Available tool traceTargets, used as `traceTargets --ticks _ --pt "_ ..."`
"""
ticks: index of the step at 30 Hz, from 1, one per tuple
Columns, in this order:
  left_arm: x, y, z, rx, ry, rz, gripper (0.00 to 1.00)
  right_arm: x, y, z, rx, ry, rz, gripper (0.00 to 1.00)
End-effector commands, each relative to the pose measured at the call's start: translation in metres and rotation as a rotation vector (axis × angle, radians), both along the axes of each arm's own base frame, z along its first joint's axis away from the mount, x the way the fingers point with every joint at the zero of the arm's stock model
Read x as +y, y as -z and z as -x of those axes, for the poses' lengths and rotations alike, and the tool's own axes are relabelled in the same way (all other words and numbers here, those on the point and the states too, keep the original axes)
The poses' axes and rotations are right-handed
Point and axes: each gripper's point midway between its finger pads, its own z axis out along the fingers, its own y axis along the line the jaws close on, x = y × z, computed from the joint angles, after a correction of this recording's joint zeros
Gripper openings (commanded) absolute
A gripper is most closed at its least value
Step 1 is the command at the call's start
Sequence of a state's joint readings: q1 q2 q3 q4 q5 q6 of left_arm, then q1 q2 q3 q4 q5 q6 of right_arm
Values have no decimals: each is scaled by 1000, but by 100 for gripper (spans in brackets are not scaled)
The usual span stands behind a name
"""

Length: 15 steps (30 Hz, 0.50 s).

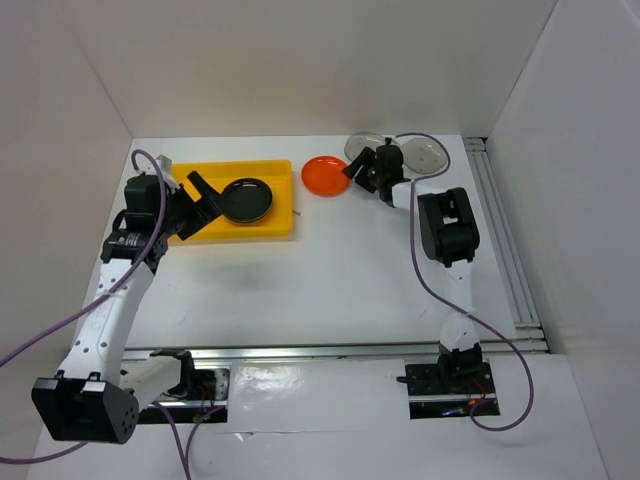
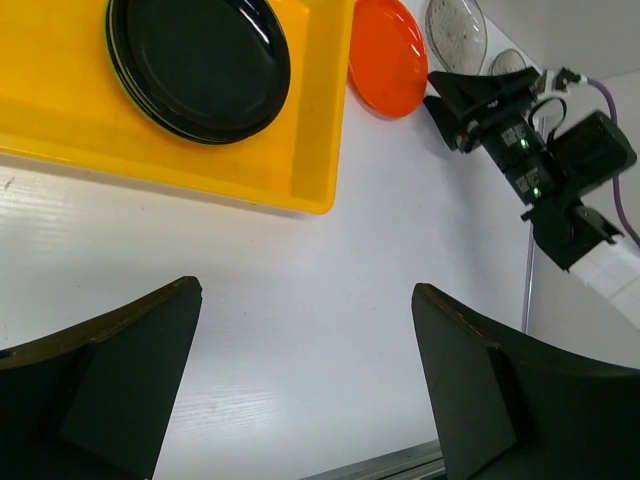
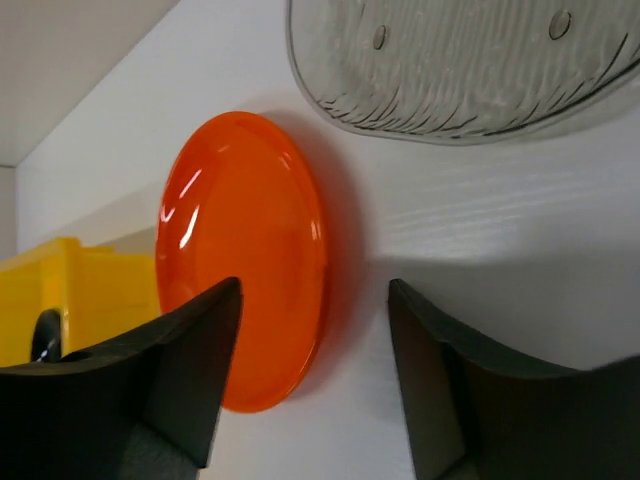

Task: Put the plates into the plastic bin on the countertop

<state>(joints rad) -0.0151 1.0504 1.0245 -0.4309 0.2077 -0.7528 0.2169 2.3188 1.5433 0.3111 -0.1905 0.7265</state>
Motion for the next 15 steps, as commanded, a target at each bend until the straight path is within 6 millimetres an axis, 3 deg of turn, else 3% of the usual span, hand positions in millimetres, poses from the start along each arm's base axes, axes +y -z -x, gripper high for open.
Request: traceTargets --ticks 1,2,3,8,9,10,11,12,14,15 --pt "-9 -1 5 -23 61 -12 100 -10 92 34 311 68 174 64" --pt "-9 2 3 -12 62 -12 100 -10 98 34 330 67 180 54" --pt "-10 10 4 10 69 -7 100 -3 112 40 364 41 179 50" --pt "-14 27 4 47 84 14 100 3 130 52 408 19 147 37" --pt "-14 28 4 47 84 14 100 4 134 54 422 15 136 31" --pt "-14 28 4 47 84 14 100 4 134 54 422 15 136 6" --pt "-14 28 4 47 84 14 100 0 142 63 465 33 147 0" --pt "-14 28 4 47 84 14 100 -2 139 65 469 51 141 0" --pt "-19 27 5 45 107 11 100 -8 110 67 443 96 135 0" --pt "-24 24 4 34 129 19 100 -14 113 84 449 113 133 0"
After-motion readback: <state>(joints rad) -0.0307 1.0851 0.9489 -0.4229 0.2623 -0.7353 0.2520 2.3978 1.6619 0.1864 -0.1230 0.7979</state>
